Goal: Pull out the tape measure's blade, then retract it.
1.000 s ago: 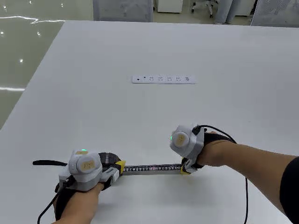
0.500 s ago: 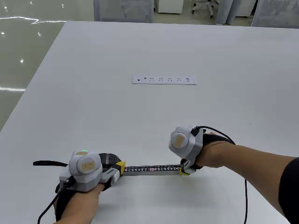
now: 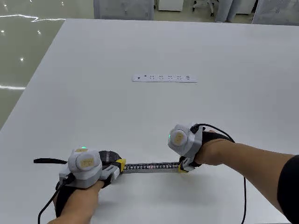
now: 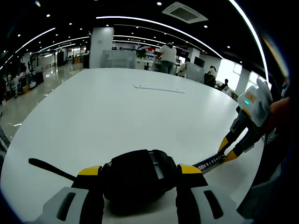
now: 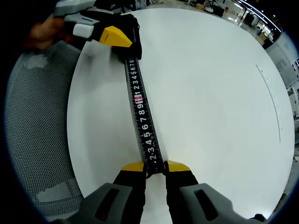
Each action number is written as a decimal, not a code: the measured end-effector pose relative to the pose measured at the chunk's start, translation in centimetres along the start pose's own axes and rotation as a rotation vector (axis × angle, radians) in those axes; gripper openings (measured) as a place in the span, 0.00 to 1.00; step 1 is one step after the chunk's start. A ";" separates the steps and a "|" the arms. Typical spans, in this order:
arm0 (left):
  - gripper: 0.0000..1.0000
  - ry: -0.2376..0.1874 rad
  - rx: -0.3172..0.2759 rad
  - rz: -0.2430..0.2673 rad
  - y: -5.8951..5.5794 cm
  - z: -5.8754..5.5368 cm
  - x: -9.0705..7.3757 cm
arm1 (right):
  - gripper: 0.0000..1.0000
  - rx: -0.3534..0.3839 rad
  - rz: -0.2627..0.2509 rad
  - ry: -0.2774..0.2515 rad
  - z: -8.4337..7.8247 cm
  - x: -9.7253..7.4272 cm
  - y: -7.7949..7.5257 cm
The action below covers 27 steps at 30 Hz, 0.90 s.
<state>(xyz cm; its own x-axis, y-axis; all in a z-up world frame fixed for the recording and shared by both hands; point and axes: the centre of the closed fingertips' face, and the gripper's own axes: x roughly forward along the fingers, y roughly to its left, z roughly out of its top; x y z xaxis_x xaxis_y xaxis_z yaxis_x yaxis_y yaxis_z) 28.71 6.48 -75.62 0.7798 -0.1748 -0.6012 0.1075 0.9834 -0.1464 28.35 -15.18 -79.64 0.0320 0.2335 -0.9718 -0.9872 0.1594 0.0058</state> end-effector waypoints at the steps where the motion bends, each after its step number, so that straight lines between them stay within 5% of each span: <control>1: 0.58 0.002 -0.002 -0.003 0.0 0.0 0.0 | 0.11 0.000 0.000 -0.002 0.0 0.0 0.0; 27: 0.58 0.010 -0.005 -0.009 0.0 -0.1 0.1 | 0.11 0.001 0.003 -0.007 0.7 0.2 0.1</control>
<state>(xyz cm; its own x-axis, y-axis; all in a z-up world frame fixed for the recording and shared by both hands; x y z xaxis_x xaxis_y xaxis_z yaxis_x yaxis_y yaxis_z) 28.72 6.48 -75.69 0.7723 -0.1843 -0.6079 0.1113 0.9814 -0.1561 28.36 -14.44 -79.71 0.0300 0.2407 -0.9701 -0.9872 0.1595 0.0090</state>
